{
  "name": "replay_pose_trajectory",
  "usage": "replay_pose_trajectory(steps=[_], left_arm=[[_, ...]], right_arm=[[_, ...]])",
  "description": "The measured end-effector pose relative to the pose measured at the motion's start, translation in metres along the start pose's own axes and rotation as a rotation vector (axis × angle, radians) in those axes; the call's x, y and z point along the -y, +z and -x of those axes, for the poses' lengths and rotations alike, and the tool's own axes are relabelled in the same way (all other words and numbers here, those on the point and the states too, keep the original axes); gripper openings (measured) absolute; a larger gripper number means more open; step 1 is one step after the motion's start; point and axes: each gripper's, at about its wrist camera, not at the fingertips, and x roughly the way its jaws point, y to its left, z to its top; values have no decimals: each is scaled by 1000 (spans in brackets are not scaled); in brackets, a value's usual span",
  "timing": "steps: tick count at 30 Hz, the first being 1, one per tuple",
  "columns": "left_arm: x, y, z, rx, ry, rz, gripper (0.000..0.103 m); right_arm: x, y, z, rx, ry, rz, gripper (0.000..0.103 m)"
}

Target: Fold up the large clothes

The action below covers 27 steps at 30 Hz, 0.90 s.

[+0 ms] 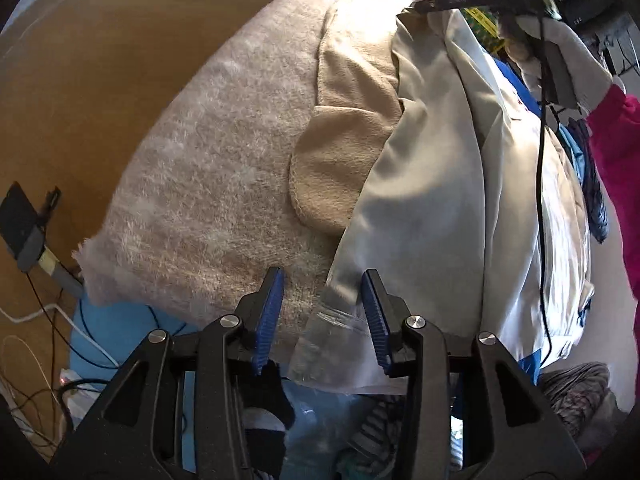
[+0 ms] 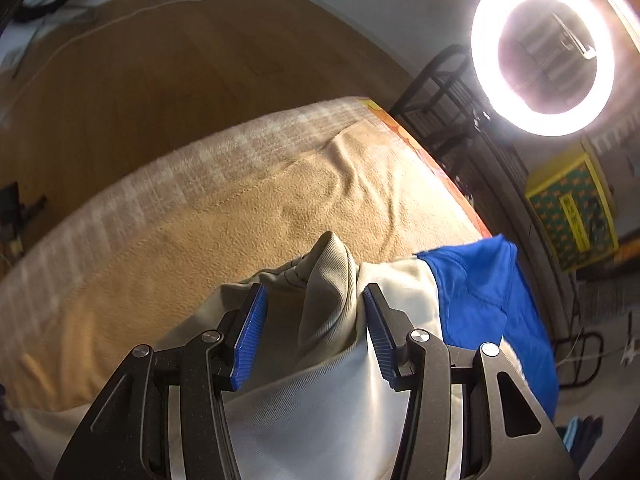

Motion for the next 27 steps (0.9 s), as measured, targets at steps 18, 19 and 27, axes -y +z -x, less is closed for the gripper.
replay_pose_trajectory(steps=[18,19,27], left_arm=[[17,-25,22,66,91,-94,7],[17,-21,16,48,93,-89,7],[10,-18,42,164,165,-18,32]], right_arm=[[47,16,29,167,3,-248,3],[42,19,21,159,7,-246,3],[17,18,-7,97,77,-202,34]])
